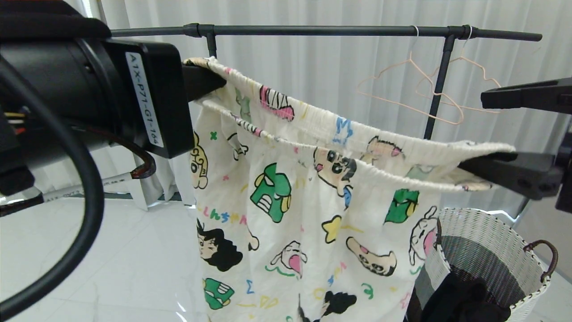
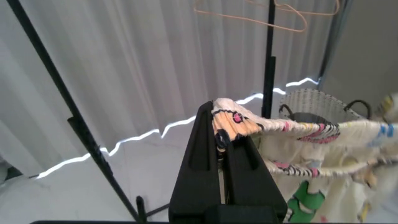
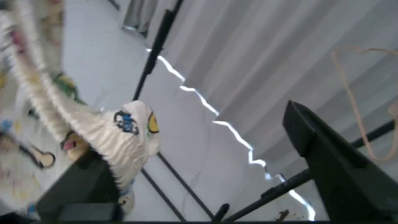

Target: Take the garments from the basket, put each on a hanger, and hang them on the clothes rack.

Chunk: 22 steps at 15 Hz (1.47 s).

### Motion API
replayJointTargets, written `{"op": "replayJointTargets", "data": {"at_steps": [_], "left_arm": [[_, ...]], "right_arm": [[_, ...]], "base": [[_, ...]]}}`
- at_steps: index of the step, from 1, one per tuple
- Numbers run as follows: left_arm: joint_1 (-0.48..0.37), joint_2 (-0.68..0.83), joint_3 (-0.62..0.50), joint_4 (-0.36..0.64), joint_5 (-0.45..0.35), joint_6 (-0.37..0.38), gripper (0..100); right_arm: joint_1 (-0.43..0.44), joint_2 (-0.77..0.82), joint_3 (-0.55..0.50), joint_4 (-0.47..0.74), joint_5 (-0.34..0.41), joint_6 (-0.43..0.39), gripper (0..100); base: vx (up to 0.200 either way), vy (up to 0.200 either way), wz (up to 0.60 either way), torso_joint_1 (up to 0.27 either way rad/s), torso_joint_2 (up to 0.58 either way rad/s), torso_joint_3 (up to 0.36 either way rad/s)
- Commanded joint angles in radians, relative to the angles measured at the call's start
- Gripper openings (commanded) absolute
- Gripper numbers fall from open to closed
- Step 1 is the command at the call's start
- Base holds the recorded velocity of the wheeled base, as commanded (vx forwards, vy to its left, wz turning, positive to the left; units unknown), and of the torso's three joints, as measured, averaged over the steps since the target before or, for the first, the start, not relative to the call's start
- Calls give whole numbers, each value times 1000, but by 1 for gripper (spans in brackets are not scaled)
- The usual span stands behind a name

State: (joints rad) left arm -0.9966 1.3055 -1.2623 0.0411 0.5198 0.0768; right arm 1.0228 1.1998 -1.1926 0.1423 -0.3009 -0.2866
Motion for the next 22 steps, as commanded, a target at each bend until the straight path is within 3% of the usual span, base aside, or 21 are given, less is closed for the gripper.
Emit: {"op": "replayJointTargets", "data": {"at_steps": [1,7,9,12,15,18,20,22], "left_arm": [[46,12,0,0,0,0,0],[95,4,54,0,29,14,0],[115,-8,84,0,60,14,0],[254,-118,239,0,59,18,0],[515,-258,452,-1,-29,18,0],[774,-333,571,-1,-112,18,0],[917,-336,595,-1,-176,18,0],[943,-345,590,-1,-244,21,0]], "right_arm": [[48,-42,51,-1,25,-3,100],[56,-103,80,3,32,-2,100],[-20,-118,105,3,19,-2,100],[-336,-158,186,14,-141,-9,100],[-656,-227,298,103,-141,-13,100],[-833,-296,424,97,-144,-57,100],[-894,-321,472,85,-146,-88,100],[-908,-344,511,48,-147,-105,100]], "base": [[0,0,0,0,0,0],[0,0,0,0,0,0],[0,0,0,0,0,0],[0,0,0,0,0,0],[0,0,0,0,0,0],[0,0,0,0,0,0],[0,0,0,0,0,0],[0,0,0,0,0,0]]}}
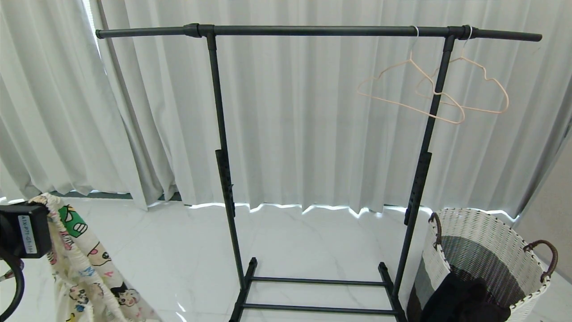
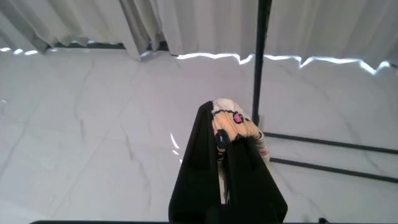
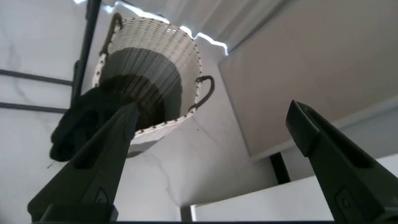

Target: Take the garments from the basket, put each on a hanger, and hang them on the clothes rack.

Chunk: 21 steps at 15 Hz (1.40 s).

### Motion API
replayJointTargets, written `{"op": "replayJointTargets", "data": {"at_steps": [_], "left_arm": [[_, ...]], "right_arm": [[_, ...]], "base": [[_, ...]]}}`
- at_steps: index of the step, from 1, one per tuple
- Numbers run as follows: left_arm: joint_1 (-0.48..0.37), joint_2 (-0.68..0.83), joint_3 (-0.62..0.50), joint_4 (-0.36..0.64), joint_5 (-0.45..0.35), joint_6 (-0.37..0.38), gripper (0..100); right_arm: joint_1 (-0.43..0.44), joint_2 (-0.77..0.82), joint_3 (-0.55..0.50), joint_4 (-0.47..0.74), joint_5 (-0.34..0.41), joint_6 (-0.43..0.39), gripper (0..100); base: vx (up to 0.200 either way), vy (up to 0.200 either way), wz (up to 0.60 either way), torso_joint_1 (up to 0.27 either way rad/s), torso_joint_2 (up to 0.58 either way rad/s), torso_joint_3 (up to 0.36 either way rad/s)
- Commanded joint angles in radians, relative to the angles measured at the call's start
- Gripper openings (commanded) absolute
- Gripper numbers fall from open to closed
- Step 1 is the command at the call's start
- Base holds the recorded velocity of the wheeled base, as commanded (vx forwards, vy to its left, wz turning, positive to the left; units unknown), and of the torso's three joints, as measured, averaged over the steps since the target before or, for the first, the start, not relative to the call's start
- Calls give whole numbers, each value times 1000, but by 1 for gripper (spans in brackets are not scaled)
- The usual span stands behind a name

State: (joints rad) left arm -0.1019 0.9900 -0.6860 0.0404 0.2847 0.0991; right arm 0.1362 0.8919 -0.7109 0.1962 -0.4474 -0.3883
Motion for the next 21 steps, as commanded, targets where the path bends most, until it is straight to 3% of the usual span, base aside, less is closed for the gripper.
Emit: {"op": "replayJointTargets", "data": {"at_steps": [1,4,6,11,21], "left_arm": [[47,-39,16,-1,-27,14,0],[41,-65,14,-2,-125,51,0],[-4,-85,11,-4,-188,97,0],[-232,-77,-58,-8,-193,65,0],[-248,-76,-60,-11,-193,71,0]], "right_arm": [[-23,-41,44,-26,0,-7,100],[-21,-39,47,-55,9,-14,100],[-21,-39,44,-61,58,-12,100],[-21,-37,44,-106,125,-12,100],[-21,-34,44,-106,127,-12,100]], "base": [[0,0,0,0,0,0],[0,0,0,0,0,0],[0,0,0,0,0,0],[0,0,0,122,-114,-109],[0,0,0,184,-524,-237]]}}
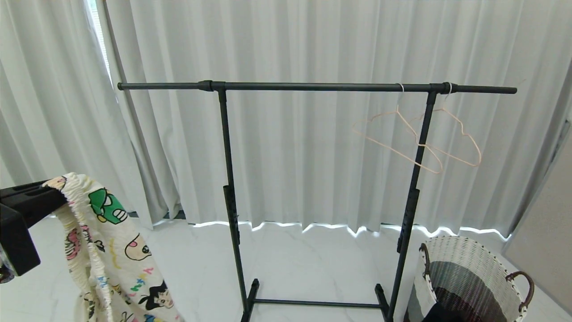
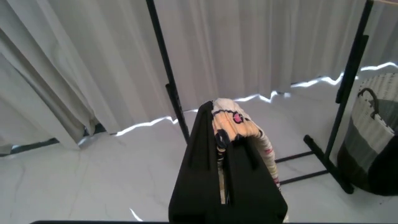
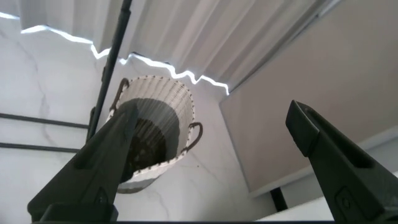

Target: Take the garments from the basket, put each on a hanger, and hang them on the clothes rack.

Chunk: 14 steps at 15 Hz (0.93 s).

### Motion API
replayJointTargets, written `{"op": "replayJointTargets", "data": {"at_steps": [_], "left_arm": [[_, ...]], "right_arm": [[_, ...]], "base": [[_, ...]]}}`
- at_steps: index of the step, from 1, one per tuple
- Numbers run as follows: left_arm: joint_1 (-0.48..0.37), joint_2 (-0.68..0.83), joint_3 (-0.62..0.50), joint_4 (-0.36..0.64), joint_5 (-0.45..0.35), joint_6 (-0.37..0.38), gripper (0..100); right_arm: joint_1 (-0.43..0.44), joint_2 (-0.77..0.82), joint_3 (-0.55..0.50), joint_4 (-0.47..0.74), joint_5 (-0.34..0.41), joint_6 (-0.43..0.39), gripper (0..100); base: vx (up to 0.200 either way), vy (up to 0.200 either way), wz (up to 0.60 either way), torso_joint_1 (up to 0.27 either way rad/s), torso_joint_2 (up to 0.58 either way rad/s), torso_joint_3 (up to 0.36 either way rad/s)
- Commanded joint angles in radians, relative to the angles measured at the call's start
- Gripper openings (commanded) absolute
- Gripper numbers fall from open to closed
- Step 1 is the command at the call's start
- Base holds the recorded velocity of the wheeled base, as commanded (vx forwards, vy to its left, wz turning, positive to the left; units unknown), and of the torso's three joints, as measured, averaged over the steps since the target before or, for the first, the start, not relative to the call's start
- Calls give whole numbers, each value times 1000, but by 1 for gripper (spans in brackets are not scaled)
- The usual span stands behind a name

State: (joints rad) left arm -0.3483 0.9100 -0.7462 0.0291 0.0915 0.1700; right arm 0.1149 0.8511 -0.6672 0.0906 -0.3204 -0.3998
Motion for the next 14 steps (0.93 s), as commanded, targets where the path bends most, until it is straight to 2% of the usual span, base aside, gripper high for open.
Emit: {"op": "replayJointTargets", "data": {"at_steps": [1,7,14], "left_arm": [[-3,4,1,0,1,0,0],[-6,30,7,-75,2,8,0],[-6,32,8,-81,4,19,0]], "right_arm": [[0,6,0,0,0,-1,100],[0,6,0,0,0,-1,100],[2,6,6,-2,4,-1,100]], "base": [[0,0,0,432,-486,-251],[0,0,0,288,-489,-251],[0,0,0,267,-535,-268]]}}
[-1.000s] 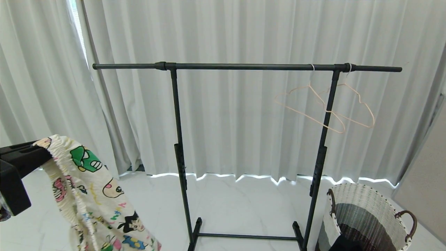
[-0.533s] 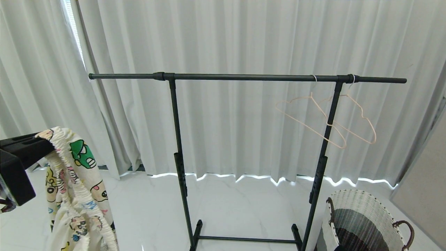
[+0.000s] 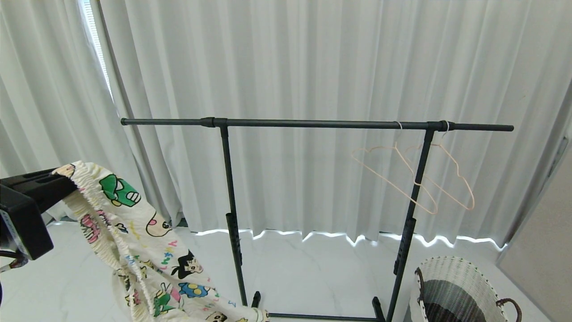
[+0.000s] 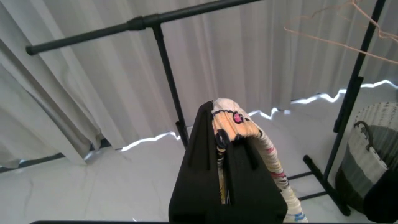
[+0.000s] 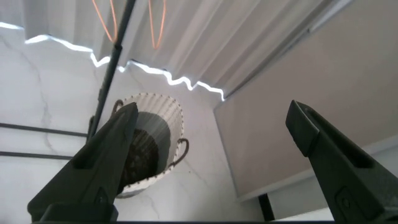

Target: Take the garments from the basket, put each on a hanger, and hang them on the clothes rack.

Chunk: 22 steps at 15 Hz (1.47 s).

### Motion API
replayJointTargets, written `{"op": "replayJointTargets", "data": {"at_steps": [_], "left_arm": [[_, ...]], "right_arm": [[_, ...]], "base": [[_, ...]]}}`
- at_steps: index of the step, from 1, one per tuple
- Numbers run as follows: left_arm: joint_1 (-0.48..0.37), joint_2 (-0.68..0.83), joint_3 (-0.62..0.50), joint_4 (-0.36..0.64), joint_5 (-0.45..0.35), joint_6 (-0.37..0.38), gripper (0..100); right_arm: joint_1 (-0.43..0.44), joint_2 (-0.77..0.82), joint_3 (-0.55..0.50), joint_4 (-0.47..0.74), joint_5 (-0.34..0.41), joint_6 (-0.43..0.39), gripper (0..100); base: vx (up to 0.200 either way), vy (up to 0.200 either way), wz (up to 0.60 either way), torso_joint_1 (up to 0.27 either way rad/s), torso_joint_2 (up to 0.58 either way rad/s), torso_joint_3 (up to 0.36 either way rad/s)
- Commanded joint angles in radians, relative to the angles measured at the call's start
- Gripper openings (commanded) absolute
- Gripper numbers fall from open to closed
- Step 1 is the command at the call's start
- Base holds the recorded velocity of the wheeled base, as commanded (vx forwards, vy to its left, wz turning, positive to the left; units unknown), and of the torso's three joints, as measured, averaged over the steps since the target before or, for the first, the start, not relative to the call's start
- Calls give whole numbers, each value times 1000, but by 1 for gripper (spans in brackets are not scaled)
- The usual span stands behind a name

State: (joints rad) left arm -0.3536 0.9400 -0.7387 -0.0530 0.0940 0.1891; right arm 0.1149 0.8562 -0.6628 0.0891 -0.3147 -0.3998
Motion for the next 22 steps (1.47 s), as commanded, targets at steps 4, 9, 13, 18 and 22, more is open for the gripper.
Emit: {"op": "replayJointTargets", "data": {"at_steps": [4,9,13,18,22], "left_arm": [[-15,0,5,1,0,18,0],[-30,-6,7,1,0,18,0],[-30,-7,5,1,0,18,0],[-30,-7,9,1,0,13,0],[-22,-6,10,-1,3,15,0]], "right_arm": [[2,1,2,-11,40,-2,100],[2,0,2,-11,40,-2,100],[2,-2,2,-11,40,-2,100],[5,0,0,-16,97,-2,100],[5,9,-1,-16,131,2,100]], "base": [[0,0,0,102,-206,-99],[200,-200,0,11,-21,-10],[200,-200,0,7,5,1],[120,-40,0,3,4,2],[0,0,0,0,0,0]]}}
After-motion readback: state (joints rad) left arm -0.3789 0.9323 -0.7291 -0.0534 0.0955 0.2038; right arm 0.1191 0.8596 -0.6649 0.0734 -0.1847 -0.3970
